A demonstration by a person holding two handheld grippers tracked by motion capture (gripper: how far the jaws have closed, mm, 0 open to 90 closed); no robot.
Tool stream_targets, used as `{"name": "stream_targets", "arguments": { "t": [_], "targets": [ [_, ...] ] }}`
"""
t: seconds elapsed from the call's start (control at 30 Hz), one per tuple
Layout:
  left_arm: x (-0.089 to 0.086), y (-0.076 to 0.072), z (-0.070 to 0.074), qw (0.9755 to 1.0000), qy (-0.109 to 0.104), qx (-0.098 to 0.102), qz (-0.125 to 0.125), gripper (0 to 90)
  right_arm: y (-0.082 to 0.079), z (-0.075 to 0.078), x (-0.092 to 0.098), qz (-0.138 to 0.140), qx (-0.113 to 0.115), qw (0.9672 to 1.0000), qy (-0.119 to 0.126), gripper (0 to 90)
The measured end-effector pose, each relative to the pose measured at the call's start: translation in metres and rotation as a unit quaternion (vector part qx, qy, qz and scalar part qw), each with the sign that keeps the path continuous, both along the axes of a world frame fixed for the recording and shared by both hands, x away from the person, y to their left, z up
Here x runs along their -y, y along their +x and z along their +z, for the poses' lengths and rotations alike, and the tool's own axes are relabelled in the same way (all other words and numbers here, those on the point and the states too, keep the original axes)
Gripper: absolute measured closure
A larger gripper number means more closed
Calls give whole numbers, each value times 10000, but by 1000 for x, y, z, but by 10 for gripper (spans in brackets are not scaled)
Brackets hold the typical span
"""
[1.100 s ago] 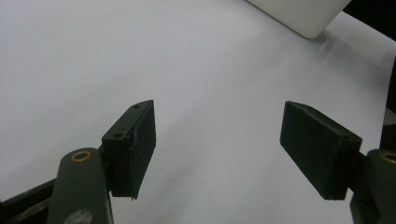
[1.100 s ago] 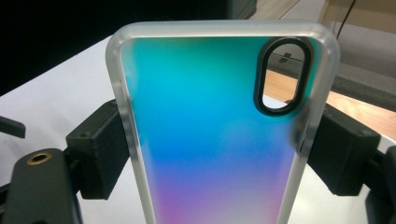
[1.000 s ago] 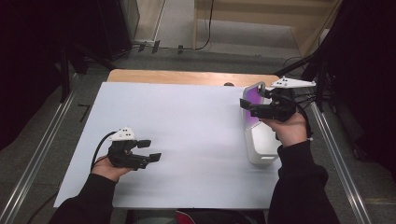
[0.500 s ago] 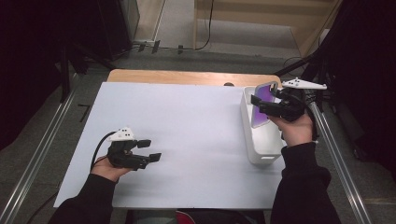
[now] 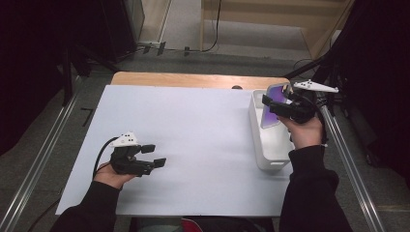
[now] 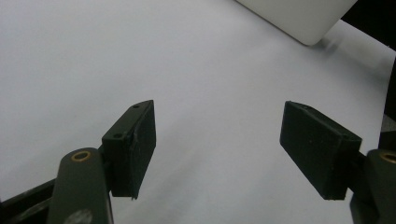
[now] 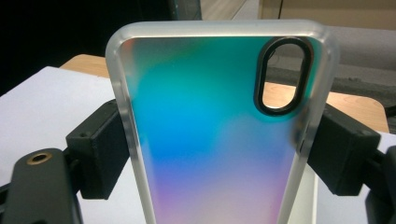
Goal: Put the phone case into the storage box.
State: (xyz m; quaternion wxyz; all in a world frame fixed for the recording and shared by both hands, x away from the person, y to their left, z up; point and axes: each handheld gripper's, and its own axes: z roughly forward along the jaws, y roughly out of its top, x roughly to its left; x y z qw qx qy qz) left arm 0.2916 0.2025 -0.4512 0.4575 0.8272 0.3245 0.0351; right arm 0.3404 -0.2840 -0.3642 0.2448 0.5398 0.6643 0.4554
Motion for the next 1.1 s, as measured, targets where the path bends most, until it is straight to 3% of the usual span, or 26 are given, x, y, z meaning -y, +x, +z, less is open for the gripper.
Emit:
{"name": "stream_targets", "arguments": {
  "t": [0.63,1.1],
  "targets": [
    [1,-1,-2,10000,-4,-39,-31,268,27,3,-4,-168,23,9998,-128,147],
    [1,0,-4,9999,30,-88,-57,268,54,-3,4,-336,-53,9994,-74,147]
  ]
}}
